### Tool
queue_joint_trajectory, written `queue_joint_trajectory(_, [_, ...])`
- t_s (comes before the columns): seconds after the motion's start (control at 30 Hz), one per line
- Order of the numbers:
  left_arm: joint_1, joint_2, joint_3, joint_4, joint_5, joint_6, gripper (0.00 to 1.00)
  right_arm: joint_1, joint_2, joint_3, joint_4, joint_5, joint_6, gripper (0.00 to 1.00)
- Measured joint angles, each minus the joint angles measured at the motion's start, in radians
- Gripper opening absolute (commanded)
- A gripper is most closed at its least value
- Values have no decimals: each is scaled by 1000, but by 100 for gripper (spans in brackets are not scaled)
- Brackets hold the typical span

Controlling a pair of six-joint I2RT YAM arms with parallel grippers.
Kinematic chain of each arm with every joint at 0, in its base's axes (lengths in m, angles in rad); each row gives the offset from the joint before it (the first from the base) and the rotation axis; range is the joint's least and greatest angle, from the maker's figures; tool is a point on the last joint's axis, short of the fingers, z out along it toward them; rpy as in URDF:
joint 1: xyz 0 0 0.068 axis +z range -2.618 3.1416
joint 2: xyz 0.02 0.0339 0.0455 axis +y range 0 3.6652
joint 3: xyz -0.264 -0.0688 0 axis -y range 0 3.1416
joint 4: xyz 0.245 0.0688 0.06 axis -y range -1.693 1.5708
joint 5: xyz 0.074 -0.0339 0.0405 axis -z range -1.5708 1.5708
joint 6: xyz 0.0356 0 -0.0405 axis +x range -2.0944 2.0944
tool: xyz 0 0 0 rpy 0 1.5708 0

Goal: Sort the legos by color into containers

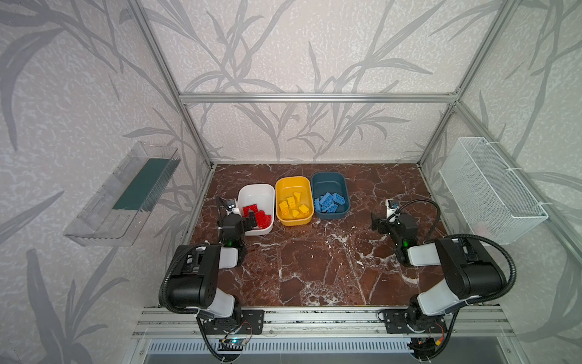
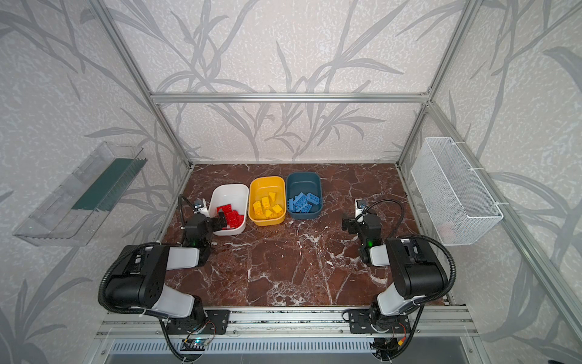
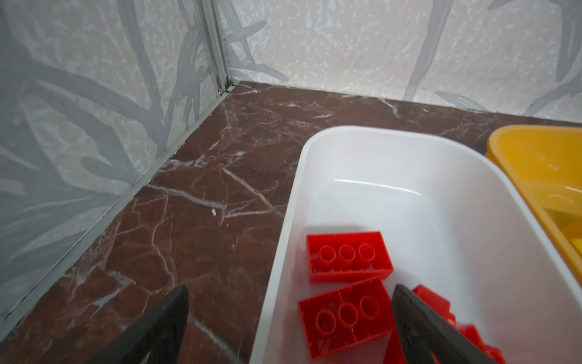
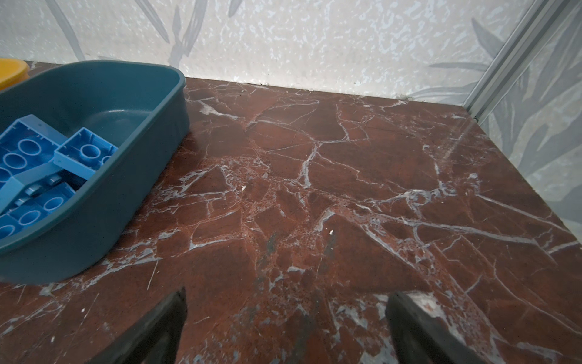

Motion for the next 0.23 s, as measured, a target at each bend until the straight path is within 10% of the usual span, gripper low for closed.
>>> queue_joint_trajectory(0.23, [0, 0, 29, -61, 4, 1, 99, 0, 0, 19, -21, 0, 0, 99])
